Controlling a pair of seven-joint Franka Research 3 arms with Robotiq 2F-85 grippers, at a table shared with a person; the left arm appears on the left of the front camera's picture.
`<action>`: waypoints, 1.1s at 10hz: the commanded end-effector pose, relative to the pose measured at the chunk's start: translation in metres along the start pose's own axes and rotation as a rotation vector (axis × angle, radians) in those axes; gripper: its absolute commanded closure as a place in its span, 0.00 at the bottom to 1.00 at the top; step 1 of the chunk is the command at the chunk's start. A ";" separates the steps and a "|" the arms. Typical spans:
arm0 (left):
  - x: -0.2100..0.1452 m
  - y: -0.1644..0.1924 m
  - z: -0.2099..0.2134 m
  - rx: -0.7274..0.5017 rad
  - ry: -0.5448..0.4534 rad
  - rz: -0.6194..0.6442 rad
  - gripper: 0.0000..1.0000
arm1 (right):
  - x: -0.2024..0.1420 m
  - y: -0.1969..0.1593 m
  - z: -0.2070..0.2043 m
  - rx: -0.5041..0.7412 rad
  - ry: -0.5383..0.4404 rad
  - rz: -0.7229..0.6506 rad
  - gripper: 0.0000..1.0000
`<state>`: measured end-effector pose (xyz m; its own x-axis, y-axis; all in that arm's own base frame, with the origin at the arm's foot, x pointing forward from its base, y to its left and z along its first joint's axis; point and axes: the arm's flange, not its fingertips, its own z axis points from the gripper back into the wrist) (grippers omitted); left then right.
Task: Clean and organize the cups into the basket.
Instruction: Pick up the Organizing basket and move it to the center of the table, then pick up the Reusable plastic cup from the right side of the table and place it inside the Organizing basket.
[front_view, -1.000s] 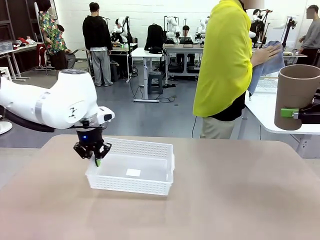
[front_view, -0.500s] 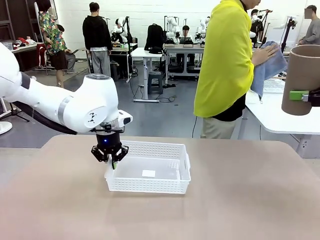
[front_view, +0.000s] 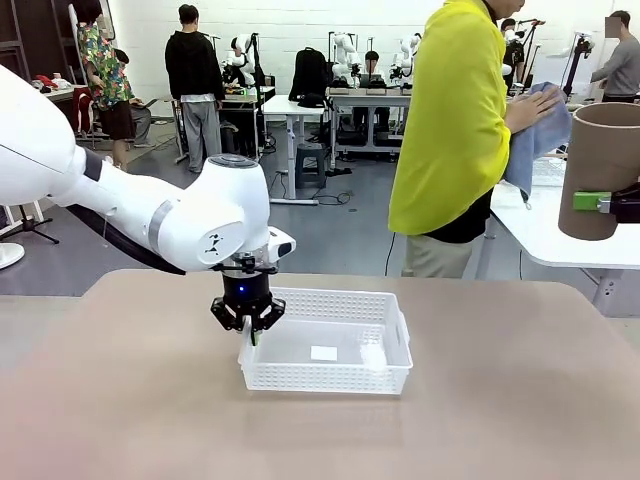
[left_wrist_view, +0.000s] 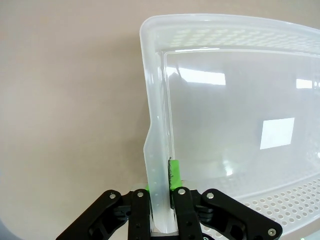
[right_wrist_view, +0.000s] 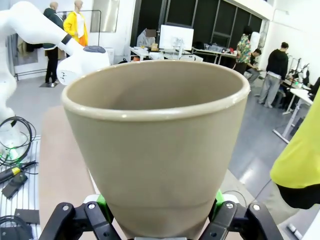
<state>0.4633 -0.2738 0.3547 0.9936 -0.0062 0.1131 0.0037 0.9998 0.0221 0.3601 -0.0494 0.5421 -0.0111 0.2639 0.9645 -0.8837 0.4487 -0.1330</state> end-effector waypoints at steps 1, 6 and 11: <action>-0.003 -0.015 -0.003 0.032 -0.022 -0.006 1.00 | -0.002 0.000 -0.001 -0.003 0.004 0.018 1.00; -0.006 -0.011 0.003 -0.006 -0.006 -0.022 1.00 | -0.002 0.000 -0.001 -0.003 0.004 0.018 1.00; -0.006 -0.011 0.003 -0.006 -0.006 -0.022 1.00 | 0.043 0.048 -0.129 0.162 0.348 0.179 0.19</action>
<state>0.4577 -0.2833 0.3559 0.9924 -0.0263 0.1203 0.0245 0.9996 0.0161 0.3680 0.0416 0.5370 -0.0373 0.4849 0.8738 -0.9333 0.2956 -0.2039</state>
